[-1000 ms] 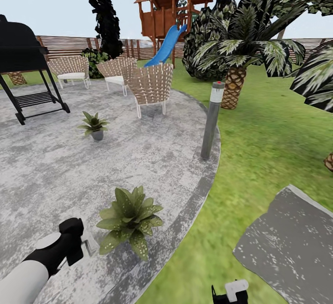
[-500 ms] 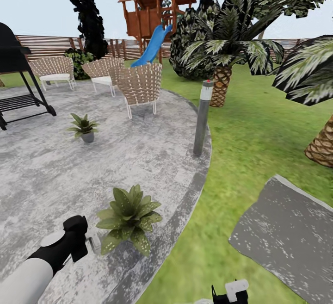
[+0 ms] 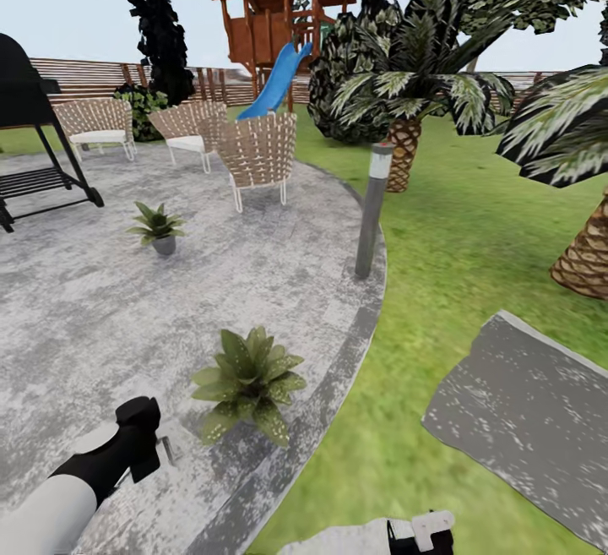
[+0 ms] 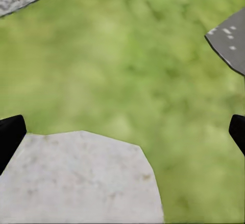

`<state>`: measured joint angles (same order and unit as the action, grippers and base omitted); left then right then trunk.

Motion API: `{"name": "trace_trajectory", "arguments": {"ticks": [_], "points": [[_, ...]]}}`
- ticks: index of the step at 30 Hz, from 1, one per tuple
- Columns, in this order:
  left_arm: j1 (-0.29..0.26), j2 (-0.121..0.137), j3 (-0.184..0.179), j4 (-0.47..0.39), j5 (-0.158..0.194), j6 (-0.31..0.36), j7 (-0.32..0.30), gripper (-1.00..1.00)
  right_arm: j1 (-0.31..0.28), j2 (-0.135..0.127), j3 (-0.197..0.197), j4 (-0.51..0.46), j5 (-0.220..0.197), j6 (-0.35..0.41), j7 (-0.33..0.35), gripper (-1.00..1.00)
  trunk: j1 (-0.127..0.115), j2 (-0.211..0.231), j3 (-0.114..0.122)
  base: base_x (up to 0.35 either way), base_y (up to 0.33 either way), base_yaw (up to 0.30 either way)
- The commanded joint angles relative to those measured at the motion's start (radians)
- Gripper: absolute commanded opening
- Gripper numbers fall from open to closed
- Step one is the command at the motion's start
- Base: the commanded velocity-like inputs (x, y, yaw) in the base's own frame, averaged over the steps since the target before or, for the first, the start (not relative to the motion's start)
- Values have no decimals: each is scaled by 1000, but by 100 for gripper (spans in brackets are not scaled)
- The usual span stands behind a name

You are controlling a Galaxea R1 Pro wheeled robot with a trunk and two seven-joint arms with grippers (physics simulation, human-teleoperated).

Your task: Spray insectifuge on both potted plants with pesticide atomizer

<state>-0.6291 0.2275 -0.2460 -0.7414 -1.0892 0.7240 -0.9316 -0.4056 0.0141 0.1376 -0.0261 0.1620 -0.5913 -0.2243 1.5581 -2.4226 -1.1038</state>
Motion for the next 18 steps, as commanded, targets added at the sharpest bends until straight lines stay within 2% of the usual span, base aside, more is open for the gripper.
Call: {"name": "trace_trajectory", "arguments": {"ticks": [1, 8, 10, 13, 15, 16, 18], "points": [[-3, -1, -4, -2, -6, 4, -7, -100, -1, 0, 7, 2, 7, -1, -11, 100, 0, 0, -1, 39, 323, 0], [-6, -18, -3, 2, -6, 5, -6, -100, -1, -2, 5, 2, 4, -1, -12, 100, 0, 0, -1, 99, 285, 0], [-6, -38, -4, 1, -6, 4, -6, -100, -1, -2, 5, 2, 5, -1, -12, 100, 0, 0, -1, 23, 49, -66], [-9, -98, -5, -2, -6, 6, -5, -100, -1, -2, 5, 2, 4, -1, -12, 100, 0, 0, -1, 5, 10, -241], [-11, -119, -4, -1, -6, 9, -7, -100, -1, -2, 5, 2, 4, -1, -12, 100, 0, 0, -1, 1, 2, -287], [-17, -126, -3, 1, -6, 10, -9, -100, -1, -2, 5, 2, 5, -1, -12, 100, 0, 0, -1, 0, 1, -296], [-26, -123, -1, 6, -5, 12, -11, -100, -1, -2, 6, 2, 5, -1, -12, 100, 0, 0, -1, 0, 0, -299]]}}
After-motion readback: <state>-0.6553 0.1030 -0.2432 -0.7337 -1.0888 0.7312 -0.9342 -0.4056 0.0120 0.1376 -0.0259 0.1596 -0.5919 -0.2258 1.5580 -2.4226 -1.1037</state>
